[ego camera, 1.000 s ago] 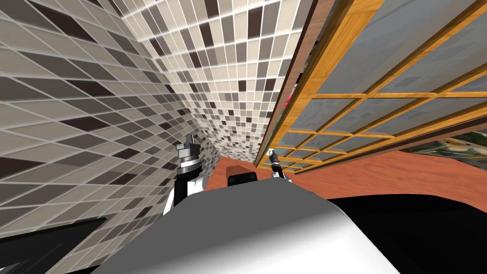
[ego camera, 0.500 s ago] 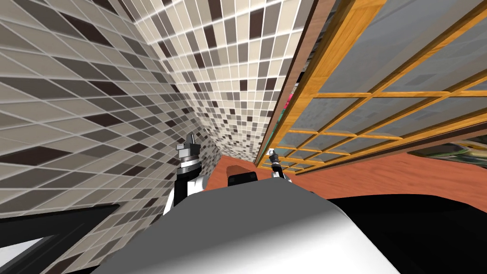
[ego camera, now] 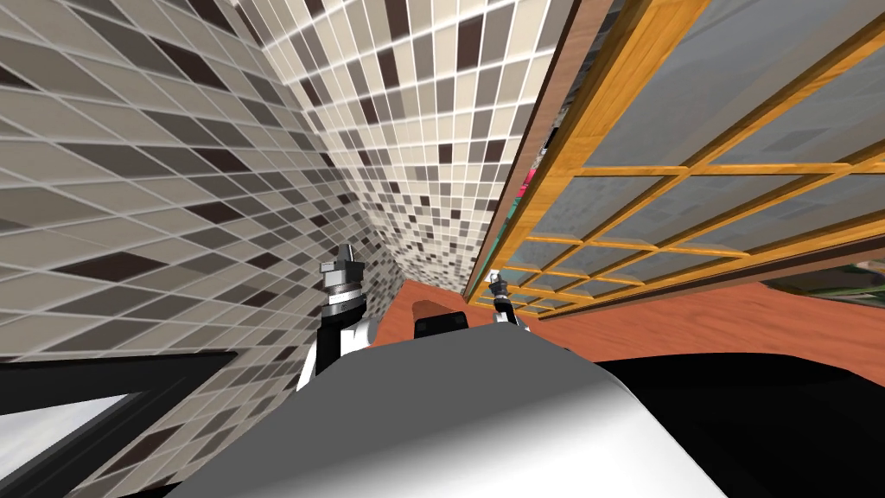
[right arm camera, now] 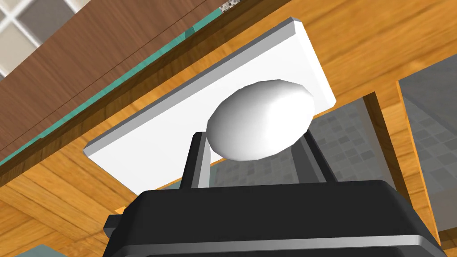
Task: Pull the door open
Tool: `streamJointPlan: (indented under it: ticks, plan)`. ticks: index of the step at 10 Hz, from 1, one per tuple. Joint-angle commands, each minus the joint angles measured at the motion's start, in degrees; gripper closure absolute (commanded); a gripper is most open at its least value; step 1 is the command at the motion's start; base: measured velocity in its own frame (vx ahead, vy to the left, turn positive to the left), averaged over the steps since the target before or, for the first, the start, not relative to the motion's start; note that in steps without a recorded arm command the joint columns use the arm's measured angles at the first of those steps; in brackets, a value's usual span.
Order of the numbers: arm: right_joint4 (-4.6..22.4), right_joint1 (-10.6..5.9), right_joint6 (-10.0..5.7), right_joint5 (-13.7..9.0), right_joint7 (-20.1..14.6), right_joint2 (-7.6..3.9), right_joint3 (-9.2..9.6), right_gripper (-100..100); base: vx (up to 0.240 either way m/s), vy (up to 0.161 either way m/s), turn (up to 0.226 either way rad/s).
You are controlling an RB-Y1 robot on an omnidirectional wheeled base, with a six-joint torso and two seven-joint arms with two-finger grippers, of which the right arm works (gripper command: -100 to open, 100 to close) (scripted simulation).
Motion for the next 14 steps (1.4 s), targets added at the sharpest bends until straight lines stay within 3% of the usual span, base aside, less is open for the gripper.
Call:
streamJointPlan:
  ticks: [1,8,14]
  plan:
    - [0.0,-0.8,-0.89,-0.4,-1.6,-0.09,0.11,100,-0.031,-0.015,0.046]
    - [0.3,-1.22,-0.43,-5.1,-12.3,-0.37,1.04,100,-0.047,-0.011,0.079]
    - [0.5,-1.45,-0.19,-7.7,-19.9,-0.52,1.56,100,-0.046,-0.009,0.062]
